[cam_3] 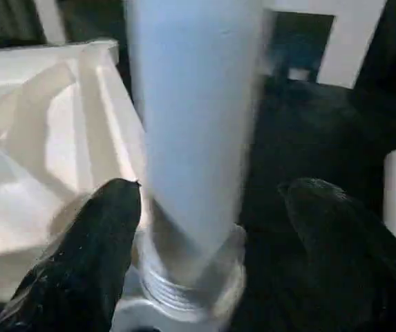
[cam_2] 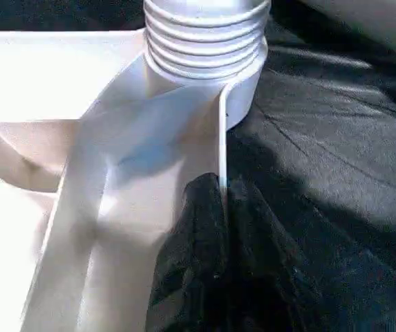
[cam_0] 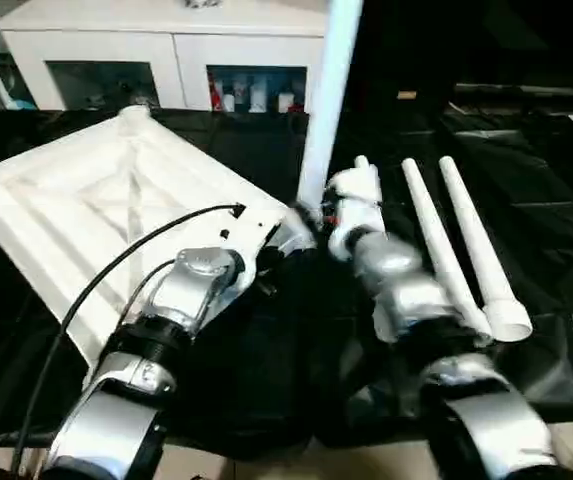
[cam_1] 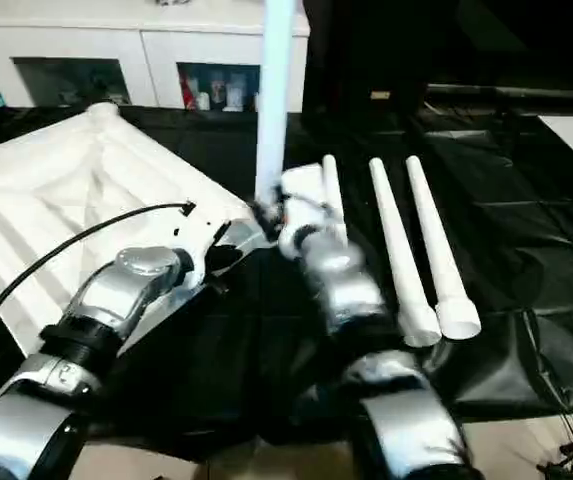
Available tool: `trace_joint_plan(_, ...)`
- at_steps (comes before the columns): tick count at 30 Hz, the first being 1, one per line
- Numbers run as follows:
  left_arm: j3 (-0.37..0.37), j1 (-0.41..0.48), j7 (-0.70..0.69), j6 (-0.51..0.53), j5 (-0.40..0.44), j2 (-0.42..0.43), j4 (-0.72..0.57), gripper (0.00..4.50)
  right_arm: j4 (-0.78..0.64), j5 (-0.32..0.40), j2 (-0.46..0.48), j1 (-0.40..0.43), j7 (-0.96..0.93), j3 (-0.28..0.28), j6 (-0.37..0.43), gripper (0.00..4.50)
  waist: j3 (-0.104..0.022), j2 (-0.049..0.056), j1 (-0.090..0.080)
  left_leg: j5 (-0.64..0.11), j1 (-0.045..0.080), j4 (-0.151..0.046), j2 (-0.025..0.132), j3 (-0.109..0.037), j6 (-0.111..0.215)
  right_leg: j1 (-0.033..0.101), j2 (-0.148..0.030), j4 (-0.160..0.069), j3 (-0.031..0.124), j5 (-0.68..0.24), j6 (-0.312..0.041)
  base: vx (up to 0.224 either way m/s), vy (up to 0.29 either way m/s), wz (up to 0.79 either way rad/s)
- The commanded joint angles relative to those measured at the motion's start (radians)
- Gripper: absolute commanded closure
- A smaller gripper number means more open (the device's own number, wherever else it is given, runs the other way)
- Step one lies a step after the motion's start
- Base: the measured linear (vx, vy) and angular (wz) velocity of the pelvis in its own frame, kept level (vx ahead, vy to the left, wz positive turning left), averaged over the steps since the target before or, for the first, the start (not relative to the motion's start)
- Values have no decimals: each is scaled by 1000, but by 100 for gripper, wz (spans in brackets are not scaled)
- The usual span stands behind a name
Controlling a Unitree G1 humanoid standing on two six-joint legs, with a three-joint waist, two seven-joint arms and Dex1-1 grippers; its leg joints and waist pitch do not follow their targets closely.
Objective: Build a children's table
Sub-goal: Rotate leg to tighten
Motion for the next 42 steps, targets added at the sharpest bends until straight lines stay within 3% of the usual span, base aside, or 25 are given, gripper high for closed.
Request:
trace_joint_plan(1, -23, 59, -45, -7, -1, 18, 30, 450, -56, 8, -36, 26, 73, 21, 85, 86, -47, -6, 5, -205, 12, -58, 6, 10, 41, 48, -22, -67, 15, -61, -197, 0, 0, 0)
trace_joint_plan(6, -17, 88, -86, 7, -16, 46, -13, 450, -188, 51, -118, 95, 248, 58, 139, 86, -51, -5, 8, -189, 13, -54, 7, 10, 54, 53, -23, -63, 14, -15, -211, 0, 0, 0)
trace_joint_plan(12, -22, 109, -124, 7, -20, 67, -57, 450, -259, 61, -142, 128, 315, 79, 109, 86, -52, -6, 3, -199, 12, -54, 8, 10, 54, 50, -24, -64, 14, -56, -222, 0, 0, 0)
trace_joint_plan(17, -36, 130, -154, 26, -27, 77, -112, 450, -255, 17, -148, 131, 305, 109, 92, 86, -56, -8, 7, -174, 14, -51, 9, 10, 47, 51, -24, -58, 14, -28, -233, 0, 0, 0)
trace_joint_plan(23, -49, 145, -185, 31, -32, 88, -153, 450, -266, -7, -163, 143, 328, 140, 83, 86, -58, -10, 14, -135, 14, -46, 6, 13, 66, 53, -22, -52, 15, 30, -241, 0, 0, 0)
trace_joint_plan(29, -79, 182, -275, 1, -38, 125, -230, 450, -324, 12, -212, 184, 437, 170, 80, 86, -58, -10, 18, -140, 15, -44, 8, 13, 77, 53, -22, -51, 15, 27, -238, 0, 0, 0)
trace_joint_plan(37, -105, 214, -372, -26, -50, 183, -296, 450, -379, 52, -274, 214, 560, 184, 80, 86, -54, -8, 19, -199, 16, -46, 9, 11, 56, 48, -23, -55, 15, -55, -229, 0, 0, 0)
trace_joint_plan(42, -119, 232, -442, -24, -65, 215, -348, 450, -391, 43, -292, 227, 616, 208, 72, 86, -54, -8, 19, -201, 16, -45, 10, 10, 53, 46, -22, -53, 15, -59, -229, 0, 0, 0)
